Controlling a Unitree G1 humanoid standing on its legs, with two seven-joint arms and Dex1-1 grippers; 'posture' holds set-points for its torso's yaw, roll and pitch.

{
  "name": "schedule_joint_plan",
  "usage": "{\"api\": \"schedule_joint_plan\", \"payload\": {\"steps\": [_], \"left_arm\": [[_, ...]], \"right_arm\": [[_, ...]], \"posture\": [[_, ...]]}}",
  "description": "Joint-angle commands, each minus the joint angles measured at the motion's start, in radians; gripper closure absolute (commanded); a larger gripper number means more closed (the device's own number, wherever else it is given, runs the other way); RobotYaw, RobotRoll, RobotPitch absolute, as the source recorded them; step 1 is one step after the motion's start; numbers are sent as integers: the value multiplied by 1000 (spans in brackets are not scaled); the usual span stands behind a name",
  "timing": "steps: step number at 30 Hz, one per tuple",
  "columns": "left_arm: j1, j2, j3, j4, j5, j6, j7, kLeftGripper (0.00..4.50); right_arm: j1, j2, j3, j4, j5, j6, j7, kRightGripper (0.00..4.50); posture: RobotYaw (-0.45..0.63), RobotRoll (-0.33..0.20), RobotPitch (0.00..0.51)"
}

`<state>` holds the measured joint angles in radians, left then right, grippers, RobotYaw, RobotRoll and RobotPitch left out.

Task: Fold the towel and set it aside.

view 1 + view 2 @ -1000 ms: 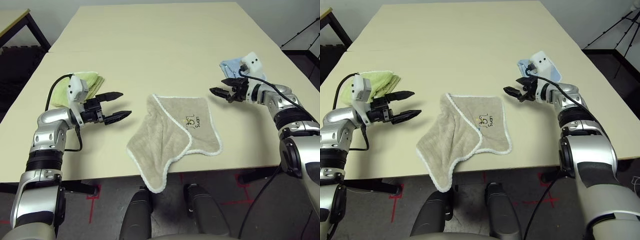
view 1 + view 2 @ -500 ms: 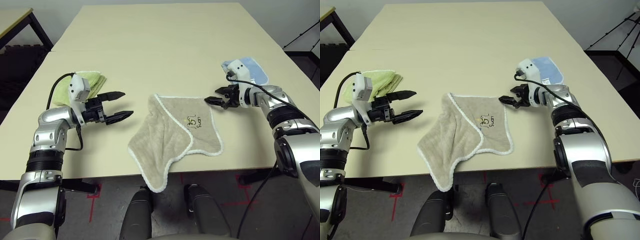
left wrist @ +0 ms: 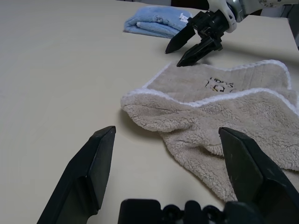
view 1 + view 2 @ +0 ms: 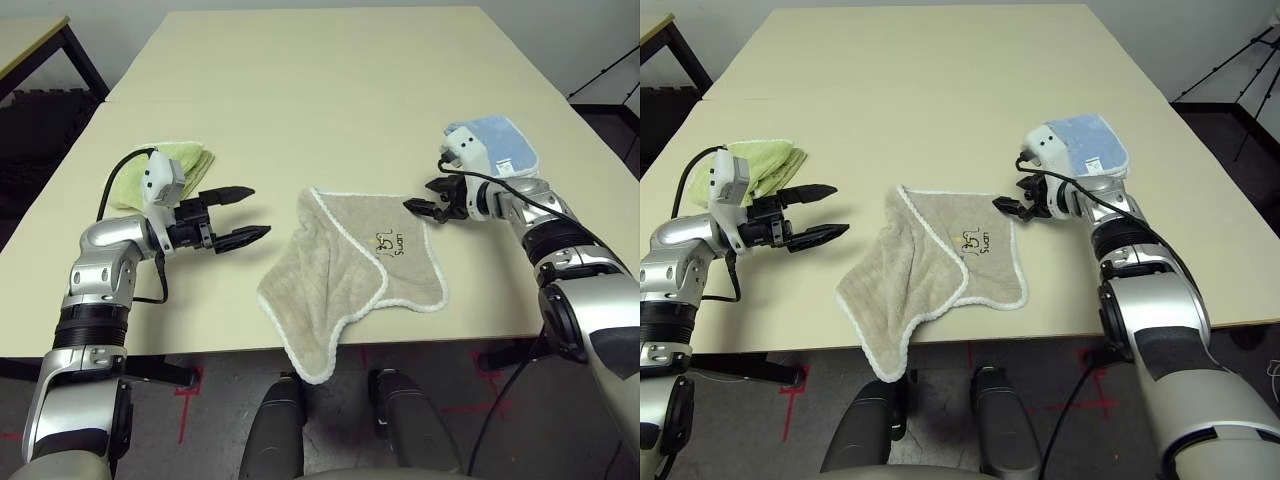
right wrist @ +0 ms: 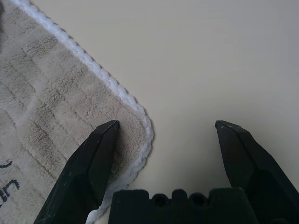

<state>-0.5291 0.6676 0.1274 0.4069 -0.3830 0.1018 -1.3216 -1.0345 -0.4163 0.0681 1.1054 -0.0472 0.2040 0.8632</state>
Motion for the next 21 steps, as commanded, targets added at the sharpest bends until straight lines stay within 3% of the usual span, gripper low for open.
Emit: {"api": "schedule_joint_plan", "payload": {"steps": [1, 4, 7, 17, 21], "left_arm": [[19, 5, -9, -18, -2, 7, -2, 18], [19, 6, -9, -14, -1, 4, -4, 18], [19, 7, -9, -12, -2, 3, -4, 0], [7, 4, -15, -8, -1, 10, -6, 0], [3, -1, -15, -8, -3, 16, 0, 0]], "right_arm": [[25, 2, 27, 18, -34, -6, -10, 0], [27, -1, 37, 15, -43, -9, 1, 0], [31, -5, 41, 8, -42, -4, 16, 670], [50, -25, 53, -49, -31, 48, 84, 4360], [23, -27, 28, -47, -14, 52, 63, 4438]], "posture": [[21, 0, 144], [21, 0, 141], [20, 0, 140], [17, 0, 139], [17, 0, 139]]}}
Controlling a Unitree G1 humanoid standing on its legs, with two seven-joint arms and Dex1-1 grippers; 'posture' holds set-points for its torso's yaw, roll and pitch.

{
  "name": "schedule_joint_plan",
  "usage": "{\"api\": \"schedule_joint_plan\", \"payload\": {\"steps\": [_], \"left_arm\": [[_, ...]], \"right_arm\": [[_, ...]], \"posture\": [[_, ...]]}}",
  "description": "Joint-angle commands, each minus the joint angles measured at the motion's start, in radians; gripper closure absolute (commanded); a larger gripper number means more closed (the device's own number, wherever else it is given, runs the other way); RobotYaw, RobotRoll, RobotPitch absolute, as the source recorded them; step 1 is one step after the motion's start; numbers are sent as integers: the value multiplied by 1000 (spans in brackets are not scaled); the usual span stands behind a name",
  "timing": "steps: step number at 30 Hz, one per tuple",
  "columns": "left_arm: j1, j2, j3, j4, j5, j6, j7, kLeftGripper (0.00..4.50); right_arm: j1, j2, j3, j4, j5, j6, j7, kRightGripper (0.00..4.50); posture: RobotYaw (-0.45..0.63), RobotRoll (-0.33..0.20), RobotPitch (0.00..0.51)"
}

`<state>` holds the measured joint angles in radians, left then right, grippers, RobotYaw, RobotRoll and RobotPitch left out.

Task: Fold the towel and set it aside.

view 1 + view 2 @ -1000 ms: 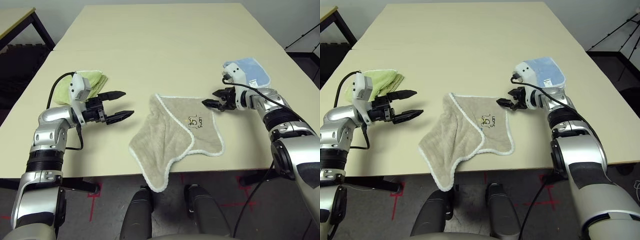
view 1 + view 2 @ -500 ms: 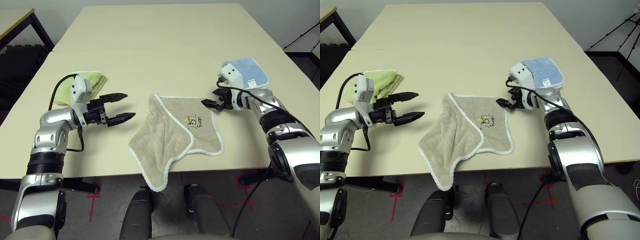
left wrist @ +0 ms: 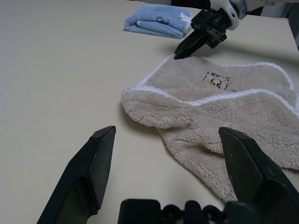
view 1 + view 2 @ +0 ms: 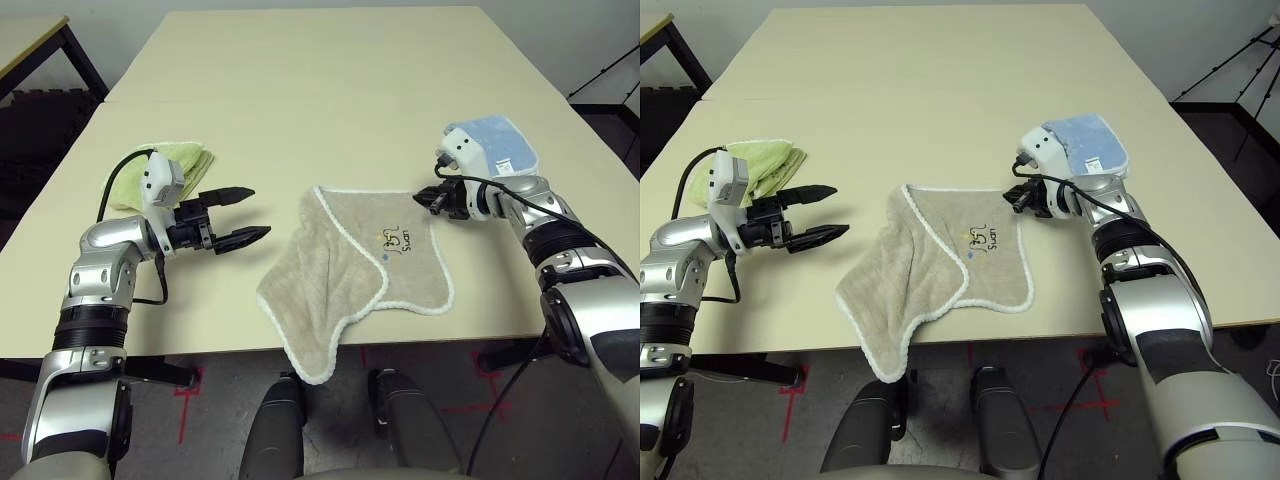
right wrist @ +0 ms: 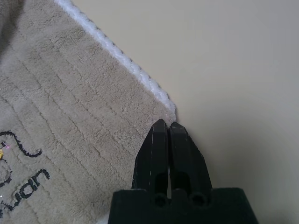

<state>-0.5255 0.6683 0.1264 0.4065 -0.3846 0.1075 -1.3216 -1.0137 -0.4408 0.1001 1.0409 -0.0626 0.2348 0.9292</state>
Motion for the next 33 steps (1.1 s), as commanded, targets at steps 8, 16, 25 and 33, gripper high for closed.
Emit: {"api": "schedule_joint_plan", "payload": {"steps": [8, 16, 25, 33], "left_arm": [[9, -15, -8, -16, -6, 19, 29, 0], [15, -28, -6, -18, -8, 23, 55, 0], [-33, -65, 9, 10, -26, 46, 109, 0], [-49, -80, 2, 23, -21, 43, 111, 0]], "right_arm": [[-93, 58, -144, 2, 130, -152, -36, 4438], [-185, 135, -248, -56, 268, -217, 5, 4438], [-300, 184, -339, -143, 425, -206, 30, 4438], [-453, 234, -371, -195, 478, -278, -36, 4438]], "posture": [[6, 0, 139], [6, 0, 137], [5, 0, 135], [-4, 0, 135]]}}
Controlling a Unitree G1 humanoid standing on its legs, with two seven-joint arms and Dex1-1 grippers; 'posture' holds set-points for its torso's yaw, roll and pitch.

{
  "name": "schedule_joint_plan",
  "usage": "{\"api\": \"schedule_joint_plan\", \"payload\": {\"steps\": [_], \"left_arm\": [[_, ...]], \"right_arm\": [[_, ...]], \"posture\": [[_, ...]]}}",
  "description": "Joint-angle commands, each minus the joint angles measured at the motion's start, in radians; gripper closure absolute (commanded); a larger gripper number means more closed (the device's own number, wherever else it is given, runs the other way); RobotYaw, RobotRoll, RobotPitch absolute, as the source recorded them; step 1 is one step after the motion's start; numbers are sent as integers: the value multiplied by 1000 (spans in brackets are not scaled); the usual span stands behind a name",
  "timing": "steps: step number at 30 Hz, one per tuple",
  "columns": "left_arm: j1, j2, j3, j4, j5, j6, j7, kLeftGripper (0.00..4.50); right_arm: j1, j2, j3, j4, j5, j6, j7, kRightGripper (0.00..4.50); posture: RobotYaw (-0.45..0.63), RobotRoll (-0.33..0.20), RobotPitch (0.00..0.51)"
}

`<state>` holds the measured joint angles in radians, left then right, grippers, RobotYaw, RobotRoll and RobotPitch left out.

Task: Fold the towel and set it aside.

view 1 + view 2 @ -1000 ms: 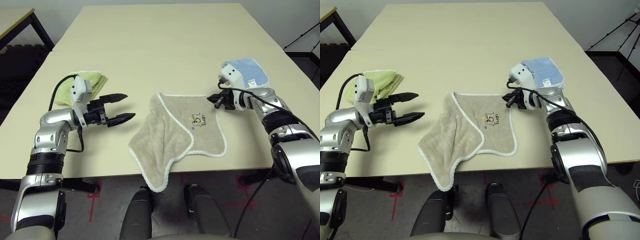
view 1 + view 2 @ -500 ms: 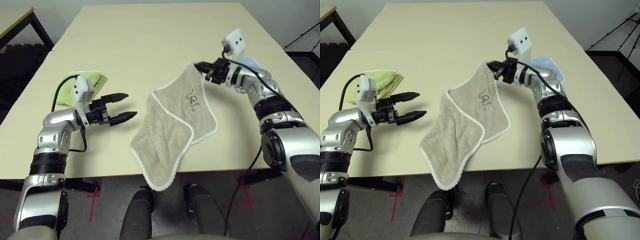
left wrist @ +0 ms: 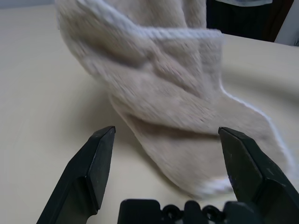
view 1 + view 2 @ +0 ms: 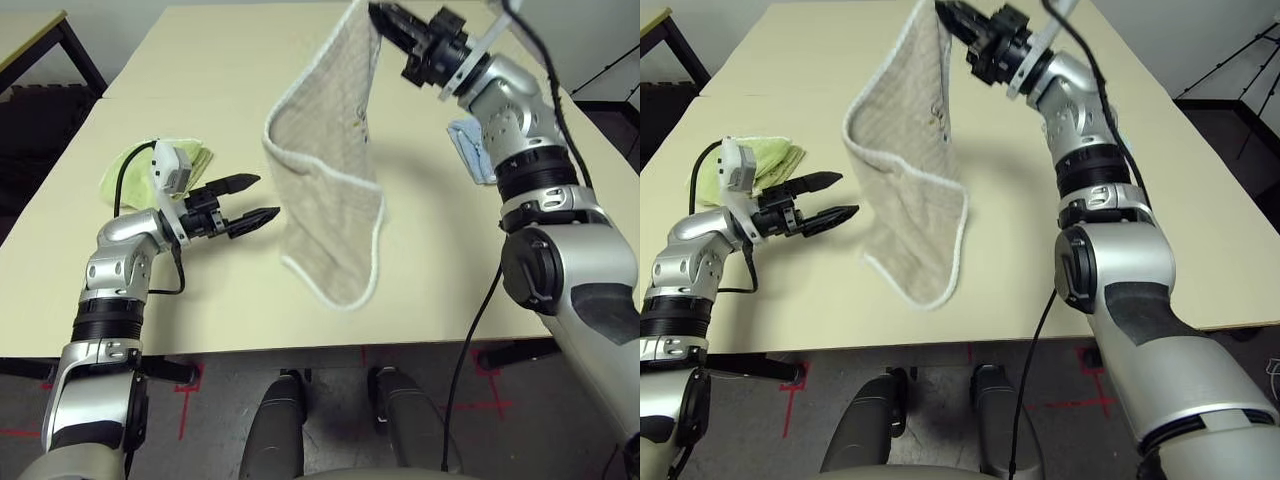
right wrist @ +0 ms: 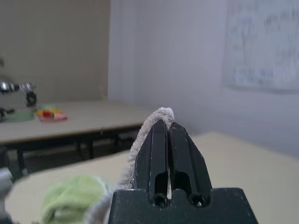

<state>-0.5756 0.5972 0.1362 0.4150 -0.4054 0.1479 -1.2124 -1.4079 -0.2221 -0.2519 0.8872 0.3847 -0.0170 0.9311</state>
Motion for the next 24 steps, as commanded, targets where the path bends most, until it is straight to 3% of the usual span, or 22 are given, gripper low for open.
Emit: {"api": "schedule_joint_plan", "payload": {"steps": [1, 16, 19, 24], "left_arm": [[0, -11, -8, 15, 1, 2, 2, 0], [10, -24, -8, -1, -1, 14, 6, 0], [-1, -34, 1, -11, -13, 36, 28, 0], [-67, -87, 44, -102, -56, 148, 200, 0]], "right_arm": [[-76, 17, -29, -35, 35, -42, -60, 4438], [-221, 40, -136, 29, 126, -186, -197, 4438], [-218, 37, -88, 53, 74, -160, -202, 4438], [-162, 35, 18, 41, -24, -91, -208, 4438]], "posture": [[-7, 0, 135], [-4, 0, 140], [2, 0, 141], [10, 0, 143]]}}
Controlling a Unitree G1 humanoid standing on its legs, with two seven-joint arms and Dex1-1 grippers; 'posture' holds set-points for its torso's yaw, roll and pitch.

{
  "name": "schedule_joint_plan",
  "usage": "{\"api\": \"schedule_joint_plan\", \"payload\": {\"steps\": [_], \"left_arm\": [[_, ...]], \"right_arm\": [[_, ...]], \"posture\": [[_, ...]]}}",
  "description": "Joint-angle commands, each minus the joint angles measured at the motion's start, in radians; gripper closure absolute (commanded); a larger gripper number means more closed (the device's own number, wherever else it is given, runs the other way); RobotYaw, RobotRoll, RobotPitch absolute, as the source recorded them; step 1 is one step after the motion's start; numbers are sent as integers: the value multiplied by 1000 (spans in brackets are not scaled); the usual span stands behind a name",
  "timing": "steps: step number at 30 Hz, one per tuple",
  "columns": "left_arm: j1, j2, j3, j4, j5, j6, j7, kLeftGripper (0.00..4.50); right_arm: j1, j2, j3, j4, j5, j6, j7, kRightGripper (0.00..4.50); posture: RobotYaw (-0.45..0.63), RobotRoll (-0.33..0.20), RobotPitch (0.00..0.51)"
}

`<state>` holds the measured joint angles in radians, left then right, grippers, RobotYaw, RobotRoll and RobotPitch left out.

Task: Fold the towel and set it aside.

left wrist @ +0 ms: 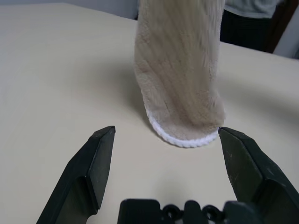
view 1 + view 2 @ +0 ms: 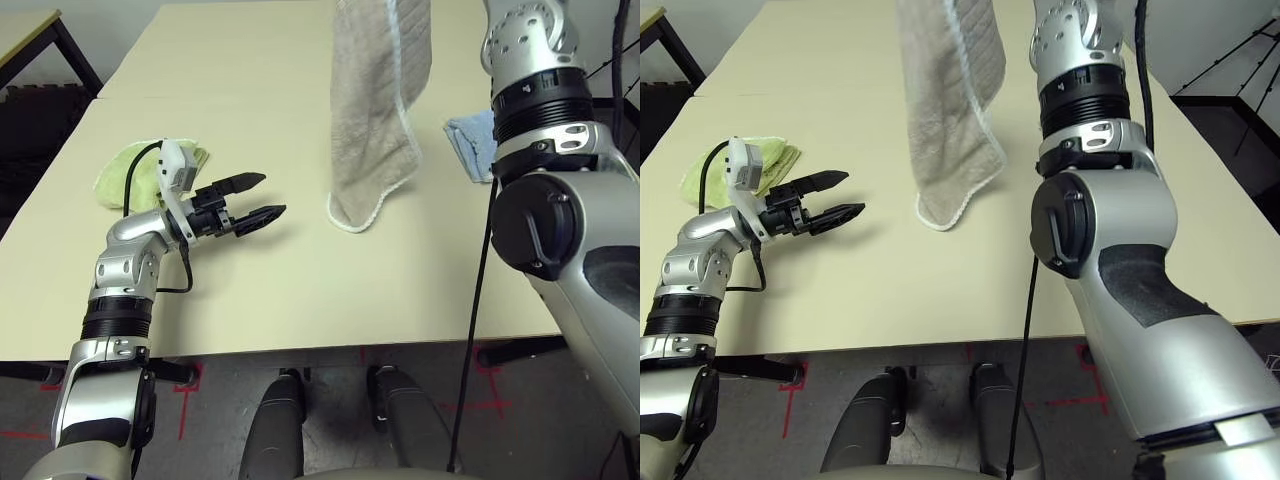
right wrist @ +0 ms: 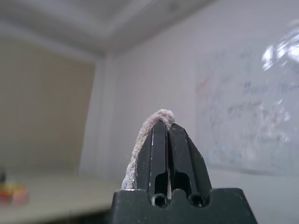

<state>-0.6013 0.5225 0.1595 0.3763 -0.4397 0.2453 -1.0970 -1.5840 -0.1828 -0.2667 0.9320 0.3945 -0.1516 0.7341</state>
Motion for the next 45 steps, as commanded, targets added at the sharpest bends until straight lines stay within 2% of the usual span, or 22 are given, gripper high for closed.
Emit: {"api": "schedule_joint_plan", "payload": {"steps": [1, 5, 14, 19, 27, 36, 45], "left_arm": [[-77, -30, 36, -91, -38, 89, 149, 0], [-186, -69, 55, -188, -62, 213, 329, 0], [-296, -139, 105, -316, -203, 443, 526, 0], [-341, -185, 98, -335, -228, 531, 638, 0], [-378, -221, 44, -285, -155, 616, 797, 0], [-368, -227, -19, -237, -69, 602, 831, 0], [-319, -180, -63, -120, 41, 513, 768, 0]], "right_arm": [[20, -2, 40, -12, -37, 54, -12, 4438], [43, 5, 78, -35, -65, 96, -23, 4438], [88, 32, 119, -44, -104, 123, -61, 4438], [82, 38, 114, -48, -102, 128, -66, 4438], [69, 31, 106, -50, -100, 124, -79, 4438], [40, 15, 83, -37, -87, 119, -93, 4438], [-38, -62, 42, 45, -89, 86, -96, 4438]], "posture": [[10, 0, 143], [20, 0, 142], [35, 0, 140], [35, 0, 137], [28, 0, 132], [28, 0, 132], [20, 0, 135]]}}
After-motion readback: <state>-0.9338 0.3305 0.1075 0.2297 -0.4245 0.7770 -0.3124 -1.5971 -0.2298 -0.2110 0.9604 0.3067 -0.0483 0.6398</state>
